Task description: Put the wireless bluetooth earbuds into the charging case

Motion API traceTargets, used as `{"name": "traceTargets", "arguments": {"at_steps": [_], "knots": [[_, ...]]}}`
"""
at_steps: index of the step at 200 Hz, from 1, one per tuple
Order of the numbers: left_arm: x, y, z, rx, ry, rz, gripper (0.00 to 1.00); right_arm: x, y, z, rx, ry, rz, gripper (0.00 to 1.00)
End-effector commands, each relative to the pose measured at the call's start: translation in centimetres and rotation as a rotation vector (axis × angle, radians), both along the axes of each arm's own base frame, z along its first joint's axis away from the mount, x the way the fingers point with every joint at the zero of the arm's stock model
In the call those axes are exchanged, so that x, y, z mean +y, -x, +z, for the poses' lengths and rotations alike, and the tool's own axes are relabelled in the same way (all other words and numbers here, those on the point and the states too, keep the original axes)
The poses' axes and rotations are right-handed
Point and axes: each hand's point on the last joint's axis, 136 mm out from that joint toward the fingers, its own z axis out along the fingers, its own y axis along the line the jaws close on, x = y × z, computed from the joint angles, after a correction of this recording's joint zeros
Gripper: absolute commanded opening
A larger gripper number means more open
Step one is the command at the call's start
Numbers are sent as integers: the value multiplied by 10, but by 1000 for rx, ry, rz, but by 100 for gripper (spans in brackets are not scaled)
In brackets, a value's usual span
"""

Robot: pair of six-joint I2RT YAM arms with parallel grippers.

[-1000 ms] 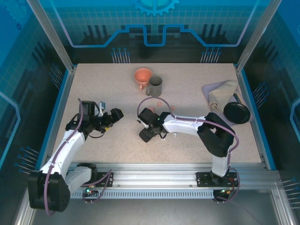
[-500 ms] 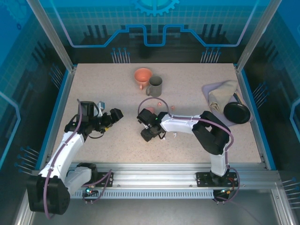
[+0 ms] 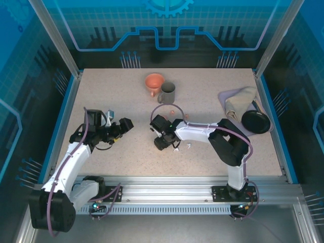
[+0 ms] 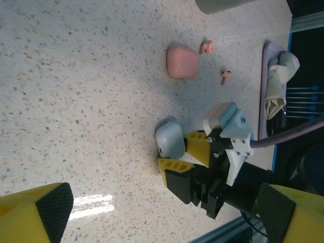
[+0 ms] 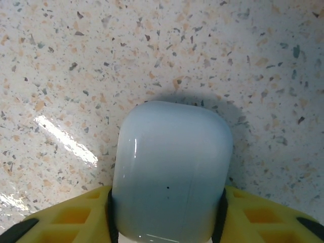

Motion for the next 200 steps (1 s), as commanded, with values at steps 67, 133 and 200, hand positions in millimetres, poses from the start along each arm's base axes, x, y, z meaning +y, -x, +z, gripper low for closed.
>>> {"name": "traceTargets", "arguments": {"at_steps": [67,133,200], "knots": [[-32,13,-19,72,187,-184,92,-30,-6,-14,-64,35,168,40],[-42,13,-28,109,273,-237,86,-24,-2,-8,-95,-55,296,40],[-50,3,-36,131,312,-255,84,-17,-2,1,-125,-119,351,40]]}}
